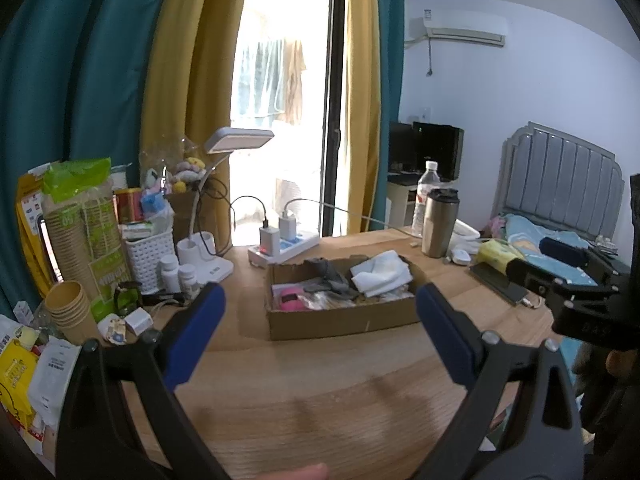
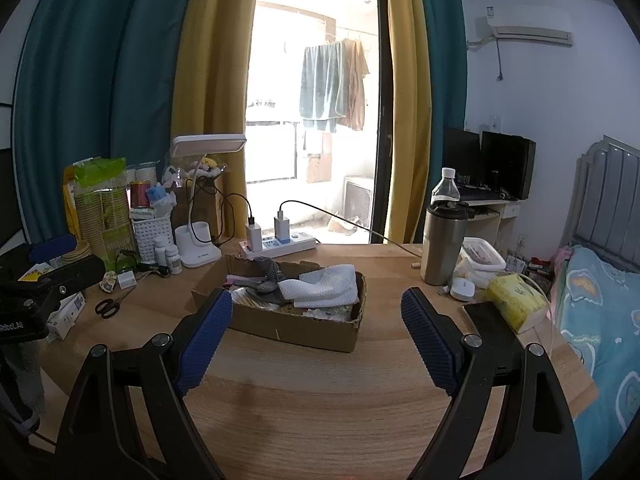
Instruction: Organize soft objects
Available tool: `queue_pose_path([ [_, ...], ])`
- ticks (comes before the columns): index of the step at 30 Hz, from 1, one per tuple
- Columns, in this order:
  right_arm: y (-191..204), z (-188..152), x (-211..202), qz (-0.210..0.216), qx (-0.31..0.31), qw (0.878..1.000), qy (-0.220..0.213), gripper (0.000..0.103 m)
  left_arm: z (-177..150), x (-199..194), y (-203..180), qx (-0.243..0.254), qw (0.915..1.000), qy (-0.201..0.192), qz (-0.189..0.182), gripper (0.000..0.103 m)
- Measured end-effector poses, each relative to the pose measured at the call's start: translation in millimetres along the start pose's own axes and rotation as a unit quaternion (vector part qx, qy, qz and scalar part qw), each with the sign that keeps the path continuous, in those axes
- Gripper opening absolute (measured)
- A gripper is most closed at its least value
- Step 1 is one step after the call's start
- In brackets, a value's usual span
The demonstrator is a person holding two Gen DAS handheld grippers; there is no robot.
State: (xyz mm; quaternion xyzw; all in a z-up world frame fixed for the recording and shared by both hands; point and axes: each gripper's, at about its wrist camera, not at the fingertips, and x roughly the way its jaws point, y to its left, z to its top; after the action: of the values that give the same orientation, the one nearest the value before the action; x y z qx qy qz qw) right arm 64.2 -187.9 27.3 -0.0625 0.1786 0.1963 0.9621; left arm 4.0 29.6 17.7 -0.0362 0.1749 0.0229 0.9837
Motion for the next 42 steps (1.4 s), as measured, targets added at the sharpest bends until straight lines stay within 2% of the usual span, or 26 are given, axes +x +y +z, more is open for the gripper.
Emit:
queue_pose_path([
  [42, 1.3, -1.4, 4.2, 0.002, -0.001, 1.000, 0.002, 0.089, -3.0, 4.8, -1.1, -0.002, 1.0000, 0.009, 0.002, 0.097],
])
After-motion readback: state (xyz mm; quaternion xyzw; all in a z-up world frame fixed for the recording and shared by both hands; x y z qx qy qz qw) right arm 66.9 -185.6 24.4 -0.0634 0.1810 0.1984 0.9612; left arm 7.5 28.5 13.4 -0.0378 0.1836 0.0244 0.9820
